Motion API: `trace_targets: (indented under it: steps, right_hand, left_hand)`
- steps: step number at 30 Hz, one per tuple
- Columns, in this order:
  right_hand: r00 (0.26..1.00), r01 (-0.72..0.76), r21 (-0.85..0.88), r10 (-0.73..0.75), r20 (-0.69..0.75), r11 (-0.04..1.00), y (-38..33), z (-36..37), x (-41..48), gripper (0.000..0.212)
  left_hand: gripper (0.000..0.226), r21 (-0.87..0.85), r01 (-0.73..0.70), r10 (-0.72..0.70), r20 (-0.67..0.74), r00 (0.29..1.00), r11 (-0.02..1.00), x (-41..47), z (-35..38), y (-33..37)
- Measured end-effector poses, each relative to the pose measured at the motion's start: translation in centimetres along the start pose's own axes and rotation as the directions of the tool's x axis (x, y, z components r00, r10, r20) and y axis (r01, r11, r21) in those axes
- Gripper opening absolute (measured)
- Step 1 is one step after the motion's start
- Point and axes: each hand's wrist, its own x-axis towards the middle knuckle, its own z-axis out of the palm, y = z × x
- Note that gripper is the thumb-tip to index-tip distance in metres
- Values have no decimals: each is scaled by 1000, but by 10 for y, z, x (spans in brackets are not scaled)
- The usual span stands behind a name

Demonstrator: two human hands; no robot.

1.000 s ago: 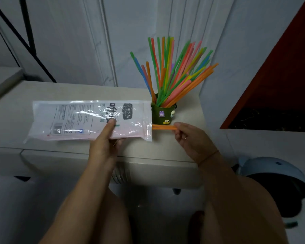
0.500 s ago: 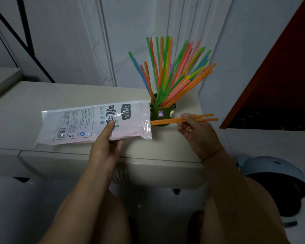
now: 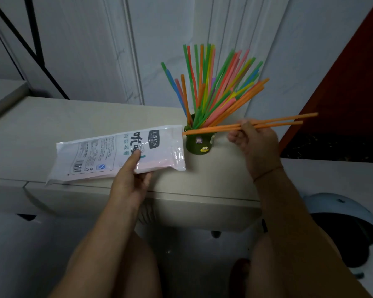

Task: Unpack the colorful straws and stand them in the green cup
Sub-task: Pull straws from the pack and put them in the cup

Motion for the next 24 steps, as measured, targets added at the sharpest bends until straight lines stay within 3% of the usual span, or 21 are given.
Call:
trace_targets:
  steps: [5,10,17,21,24]
  right_hand:
    - [981,173,-128,-182,-60,976,-17,1,22,10]
    - [948,308,-330,-319,23,892,-17,11,35,10]
    - [967,248,-602,-159,198,759,9,25,42,13]
    - [975,206,-656,-95,201,726,20,22,43,14]
    - [979,188,-596,-100,177,781,21,18,40,11]
  left_hand:
    - [15,-27,5,-5,-4,1000,1000,2,1,2]
    - [16,-15,15,-15,4,1000,1000,5,0,2]
    - [16,-20,12,-12,17,1000,1000,4,2,1]
    - [16,-23,15,-15,16,1000,1000,4,3,1]
    - [15,-42,18,-17,21,1000,999,3,4,1]
